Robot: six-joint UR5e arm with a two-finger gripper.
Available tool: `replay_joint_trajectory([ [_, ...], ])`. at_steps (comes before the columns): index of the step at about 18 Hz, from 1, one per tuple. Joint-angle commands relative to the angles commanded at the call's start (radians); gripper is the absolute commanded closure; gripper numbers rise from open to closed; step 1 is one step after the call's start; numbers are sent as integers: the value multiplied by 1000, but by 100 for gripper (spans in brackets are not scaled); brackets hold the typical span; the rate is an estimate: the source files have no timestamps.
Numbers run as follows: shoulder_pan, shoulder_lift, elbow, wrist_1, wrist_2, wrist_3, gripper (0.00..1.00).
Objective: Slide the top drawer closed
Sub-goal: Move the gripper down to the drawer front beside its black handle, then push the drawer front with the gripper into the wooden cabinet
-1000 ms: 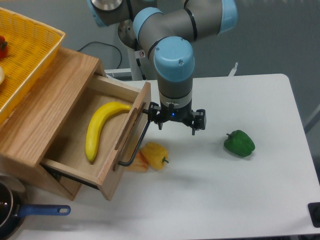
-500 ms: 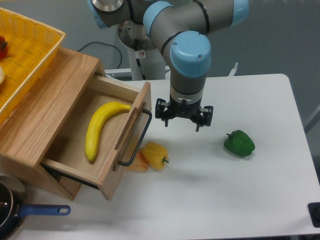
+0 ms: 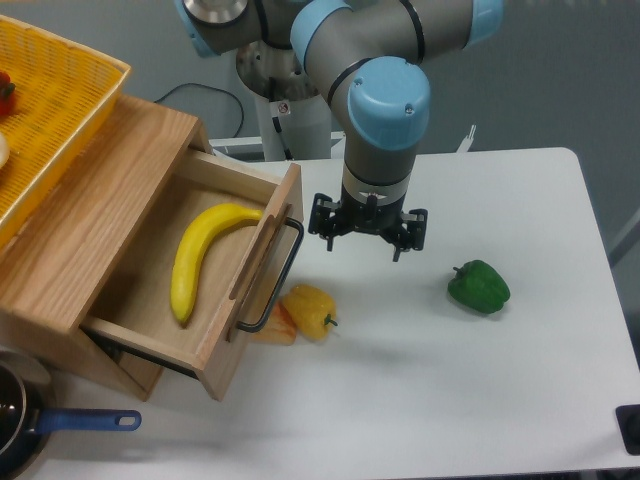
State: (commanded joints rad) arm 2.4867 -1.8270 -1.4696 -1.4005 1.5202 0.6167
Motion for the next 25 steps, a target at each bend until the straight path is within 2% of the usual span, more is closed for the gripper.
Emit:
replay_joint_trajectory([
  [25, -55, -6, -3, 0, -5, -44, 0],
])
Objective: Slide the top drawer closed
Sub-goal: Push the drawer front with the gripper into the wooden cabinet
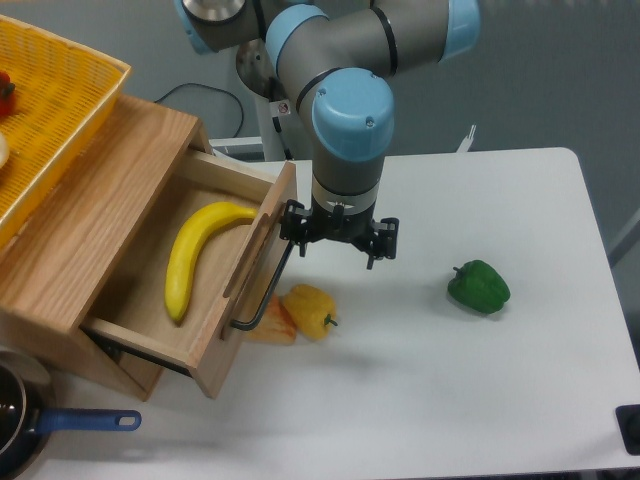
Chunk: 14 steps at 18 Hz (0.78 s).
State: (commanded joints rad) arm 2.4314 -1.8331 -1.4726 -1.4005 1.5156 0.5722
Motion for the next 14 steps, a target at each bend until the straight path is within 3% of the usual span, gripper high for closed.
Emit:
replay_joint_trajectory([
  [14, -61, 5, -3, -2, -5, -49, 0],
])
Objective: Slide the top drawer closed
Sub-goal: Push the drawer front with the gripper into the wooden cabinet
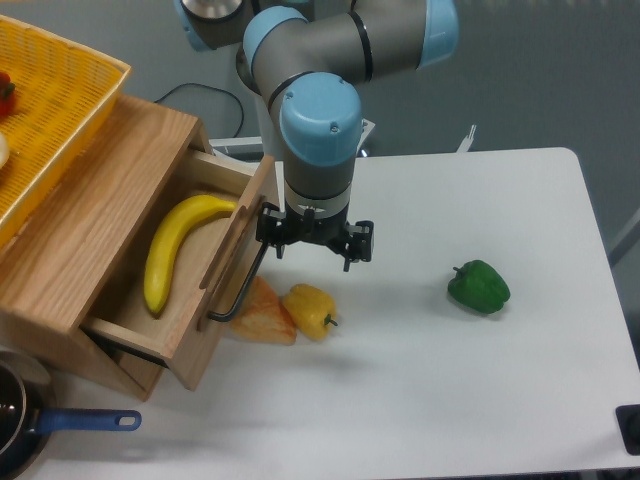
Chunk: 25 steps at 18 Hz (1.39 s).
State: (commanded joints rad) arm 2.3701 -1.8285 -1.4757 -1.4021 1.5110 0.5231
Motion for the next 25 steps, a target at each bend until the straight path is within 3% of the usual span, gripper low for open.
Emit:
replay_joint_trajectory([
  [25, -81, 12, -8, -23, 0, -37, 0],
])
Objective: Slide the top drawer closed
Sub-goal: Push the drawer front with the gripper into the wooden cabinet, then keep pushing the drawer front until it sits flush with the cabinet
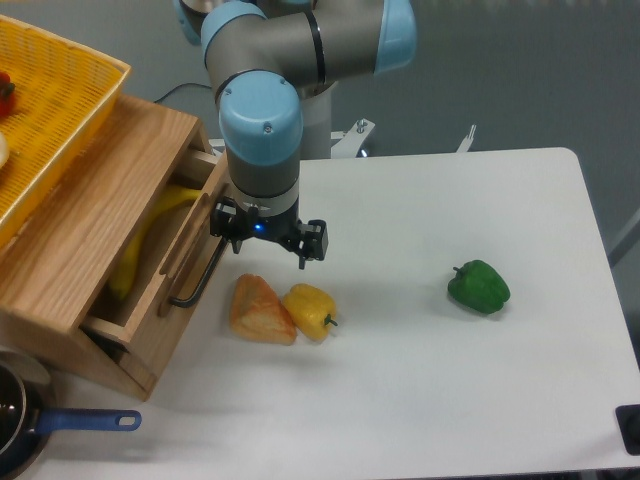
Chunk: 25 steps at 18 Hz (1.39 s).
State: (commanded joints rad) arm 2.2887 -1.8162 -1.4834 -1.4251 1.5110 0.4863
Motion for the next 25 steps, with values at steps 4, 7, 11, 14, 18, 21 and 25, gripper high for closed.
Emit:
replay_joint_trajectory([
  [4, -5, 3, 0, -14, 0, 0, 0],
  [7, -12, 12, 0, -23, 0, 0, 0],
  [11, -25, 15, -2, -35, 0, -3, 0],
  [14, -25, 14, 2, -34, 0, -9, 0],
  [18, -26, 15, 0, -35, 0, -12, 0],
  [21, -28, 14, -2, -34, 0, -25, 0],
  [25, -41, 14, -2, -35, 0, -26, 0],
])
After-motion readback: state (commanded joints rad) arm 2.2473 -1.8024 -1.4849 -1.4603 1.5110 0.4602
